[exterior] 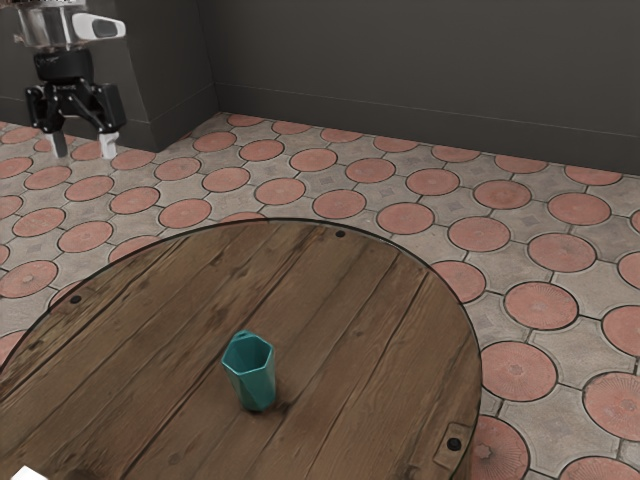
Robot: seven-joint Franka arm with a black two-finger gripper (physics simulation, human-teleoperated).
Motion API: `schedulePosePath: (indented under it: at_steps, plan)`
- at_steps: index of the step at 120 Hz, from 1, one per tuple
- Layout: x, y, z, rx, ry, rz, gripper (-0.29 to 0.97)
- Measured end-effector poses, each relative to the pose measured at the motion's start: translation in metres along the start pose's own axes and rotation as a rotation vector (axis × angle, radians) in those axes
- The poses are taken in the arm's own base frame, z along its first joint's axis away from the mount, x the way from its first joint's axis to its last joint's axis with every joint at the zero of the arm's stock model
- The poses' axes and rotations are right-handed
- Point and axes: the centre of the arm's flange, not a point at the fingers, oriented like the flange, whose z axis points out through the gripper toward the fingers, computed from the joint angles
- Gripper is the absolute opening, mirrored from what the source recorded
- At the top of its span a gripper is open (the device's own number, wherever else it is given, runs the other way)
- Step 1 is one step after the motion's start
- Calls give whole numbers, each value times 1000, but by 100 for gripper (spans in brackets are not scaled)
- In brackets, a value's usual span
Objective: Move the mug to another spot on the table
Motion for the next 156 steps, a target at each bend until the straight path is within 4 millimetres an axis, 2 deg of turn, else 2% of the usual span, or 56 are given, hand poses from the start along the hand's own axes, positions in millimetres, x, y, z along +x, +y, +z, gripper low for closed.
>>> schedulePosePath:
  at_steps: [9,17,23,36,60,67,79,95,116,132,156]
  plan:
    - [11,9,1,15,77,29,67]
    - [17,27,16,23,111,62,66]
    - [20,42,37,25,121,84,66]
    - [32,73,95,27,117,111,66]
    - [69,130,154,-35,139,11,66]
    - [82,128,167,-69,142,-68,66]
    - [101,106,189,-112,138,-230,66]
    - [104,91,233,-112,80,-384,66]
    - [90,90,275,-120,1,-523,66]
    - [82,100,300,-148,-49,-624,66]
    - [86,118,316,-169,-40,-722,66]
